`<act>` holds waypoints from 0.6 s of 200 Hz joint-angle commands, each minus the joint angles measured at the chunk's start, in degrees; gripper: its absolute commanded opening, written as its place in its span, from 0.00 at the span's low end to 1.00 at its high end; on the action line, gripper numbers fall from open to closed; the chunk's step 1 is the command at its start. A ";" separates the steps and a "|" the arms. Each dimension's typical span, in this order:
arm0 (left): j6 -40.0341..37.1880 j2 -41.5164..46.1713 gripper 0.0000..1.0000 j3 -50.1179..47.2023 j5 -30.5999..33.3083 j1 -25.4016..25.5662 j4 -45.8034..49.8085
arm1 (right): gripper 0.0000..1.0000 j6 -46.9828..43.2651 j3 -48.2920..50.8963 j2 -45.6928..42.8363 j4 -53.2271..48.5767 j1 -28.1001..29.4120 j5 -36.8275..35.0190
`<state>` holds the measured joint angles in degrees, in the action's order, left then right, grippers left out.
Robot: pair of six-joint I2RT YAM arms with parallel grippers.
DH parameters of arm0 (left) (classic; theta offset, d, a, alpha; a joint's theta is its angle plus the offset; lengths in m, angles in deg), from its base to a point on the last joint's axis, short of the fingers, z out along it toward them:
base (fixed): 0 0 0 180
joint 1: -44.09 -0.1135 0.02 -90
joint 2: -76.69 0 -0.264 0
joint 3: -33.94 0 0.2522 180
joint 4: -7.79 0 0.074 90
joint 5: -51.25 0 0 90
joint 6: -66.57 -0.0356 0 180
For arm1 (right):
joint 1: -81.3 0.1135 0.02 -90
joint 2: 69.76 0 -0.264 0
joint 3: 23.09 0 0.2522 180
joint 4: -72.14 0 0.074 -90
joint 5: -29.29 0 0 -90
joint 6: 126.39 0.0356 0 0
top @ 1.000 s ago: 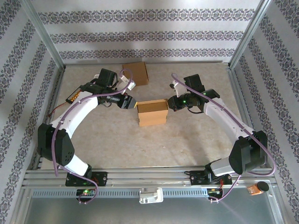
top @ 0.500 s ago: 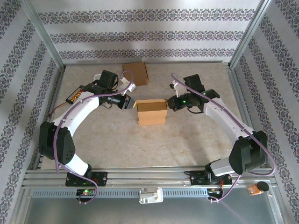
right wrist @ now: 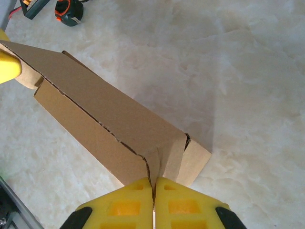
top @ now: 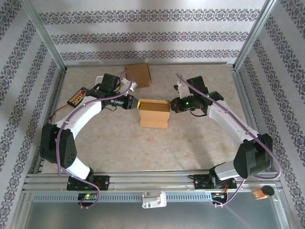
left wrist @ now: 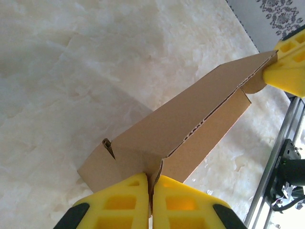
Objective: Fold the paper box
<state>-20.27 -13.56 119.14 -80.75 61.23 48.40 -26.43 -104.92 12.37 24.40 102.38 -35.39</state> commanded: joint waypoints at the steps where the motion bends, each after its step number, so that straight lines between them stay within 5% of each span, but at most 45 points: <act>1: 2.96 1.19 0.07 -1.07 -1.93 -0.32 -1.10 | 0.07 1.14 -0.22 -0.96 0.94 1.16 0.21; 49: -3.20 3.20 0.07 -2.86 -2.86 1.76 0.15 | 0.08 5.92 -1.71 0.78 0.75 0.61 1.07; 120: -9.40 2.35 0.06 -3.77 5.61 5.17 2.42 | 0.07 9.93 -2.41 1.18 0.80 -0.33 2.33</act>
<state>-26.72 -10.77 116.64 -75.96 64.40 48.03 -19.11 -105.45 12.59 24.36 102.03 -35.83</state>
